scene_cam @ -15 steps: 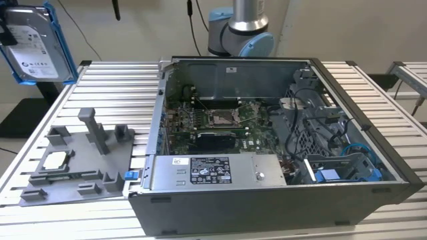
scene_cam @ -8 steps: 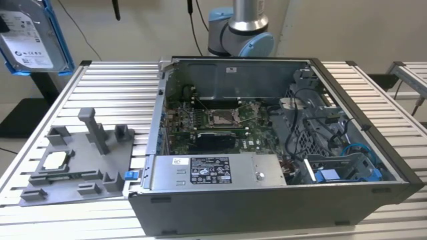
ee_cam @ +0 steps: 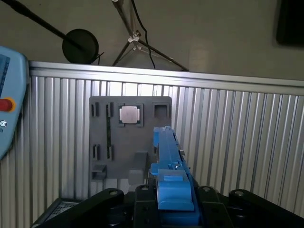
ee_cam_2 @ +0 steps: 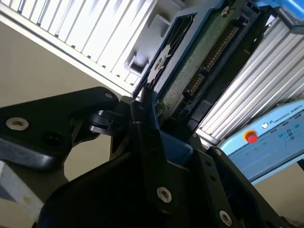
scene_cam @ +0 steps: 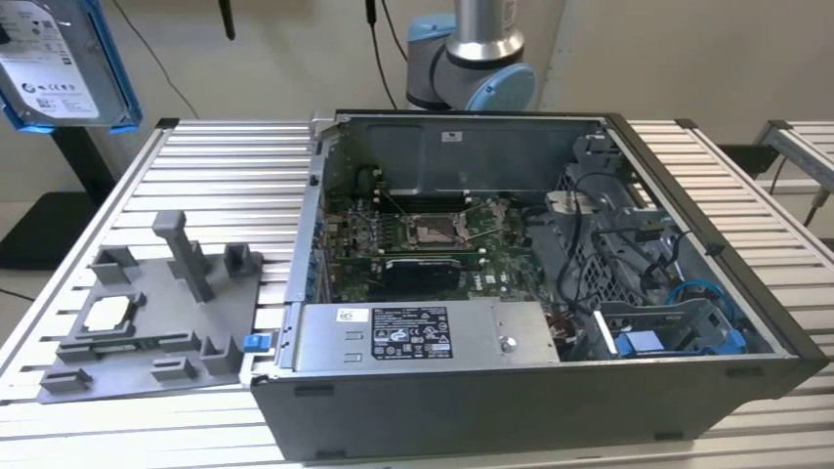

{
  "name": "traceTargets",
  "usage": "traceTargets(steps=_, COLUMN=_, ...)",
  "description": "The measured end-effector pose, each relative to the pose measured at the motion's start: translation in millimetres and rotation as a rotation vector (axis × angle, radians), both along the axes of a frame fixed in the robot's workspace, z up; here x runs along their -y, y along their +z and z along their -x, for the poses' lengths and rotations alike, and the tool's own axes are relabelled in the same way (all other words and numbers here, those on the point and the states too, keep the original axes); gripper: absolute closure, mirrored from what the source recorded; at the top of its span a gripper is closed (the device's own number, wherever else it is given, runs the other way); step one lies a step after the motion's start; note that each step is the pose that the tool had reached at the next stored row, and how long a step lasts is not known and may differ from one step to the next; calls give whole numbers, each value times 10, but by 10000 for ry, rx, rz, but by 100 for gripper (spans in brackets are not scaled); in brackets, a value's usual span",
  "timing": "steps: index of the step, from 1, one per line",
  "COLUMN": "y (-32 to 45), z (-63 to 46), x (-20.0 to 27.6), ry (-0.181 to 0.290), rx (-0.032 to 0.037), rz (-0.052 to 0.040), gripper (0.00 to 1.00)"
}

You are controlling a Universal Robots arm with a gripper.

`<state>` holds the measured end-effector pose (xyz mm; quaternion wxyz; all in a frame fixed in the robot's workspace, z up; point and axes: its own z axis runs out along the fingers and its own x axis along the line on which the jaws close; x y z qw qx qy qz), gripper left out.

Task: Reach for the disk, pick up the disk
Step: 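Pick up the disk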

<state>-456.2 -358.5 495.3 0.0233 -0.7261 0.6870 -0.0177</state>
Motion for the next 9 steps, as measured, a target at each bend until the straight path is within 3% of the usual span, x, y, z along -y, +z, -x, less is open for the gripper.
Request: traceTargets(steps=9, y=0, z=-3, x=0, ry=1, rx=0, rz=-1, gripper=100)
